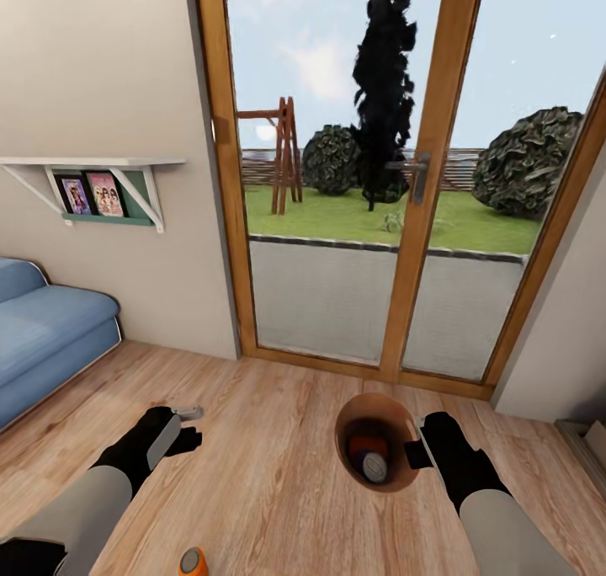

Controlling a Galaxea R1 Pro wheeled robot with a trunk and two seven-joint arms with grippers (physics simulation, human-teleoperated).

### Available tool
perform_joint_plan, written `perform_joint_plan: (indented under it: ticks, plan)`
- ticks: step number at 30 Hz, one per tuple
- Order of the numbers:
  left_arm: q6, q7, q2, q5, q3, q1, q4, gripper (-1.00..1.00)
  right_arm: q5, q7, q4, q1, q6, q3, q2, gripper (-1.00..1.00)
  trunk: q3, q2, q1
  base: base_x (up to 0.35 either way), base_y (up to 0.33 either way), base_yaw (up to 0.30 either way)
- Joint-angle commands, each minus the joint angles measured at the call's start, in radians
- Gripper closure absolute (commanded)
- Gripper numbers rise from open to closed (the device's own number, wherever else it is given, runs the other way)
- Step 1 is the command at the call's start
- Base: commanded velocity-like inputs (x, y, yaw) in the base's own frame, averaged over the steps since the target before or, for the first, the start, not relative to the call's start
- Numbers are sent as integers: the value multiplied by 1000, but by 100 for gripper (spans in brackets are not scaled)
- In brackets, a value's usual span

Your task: Put the three can of soda from the living room inside the tash can in the kitchen.

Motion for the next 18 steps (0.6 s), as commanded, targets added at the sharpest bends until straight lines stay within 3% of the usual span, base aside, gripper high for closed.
perform_joint_plan:
  ticks: [1, 18]
  plan:
    - [1, 0, 0, 0, 0, 0, 0, -100, -7, 2, -1, -1, 0, 0, 0, 100, 0, 0, 0, 0, 0, 0]
    - [3, 3, -3, 1, -1, 0, 0, -100, -7, 2, -3, -1, 2, -1, -1, 100, 0, 0, 0, 0, 0, 0]
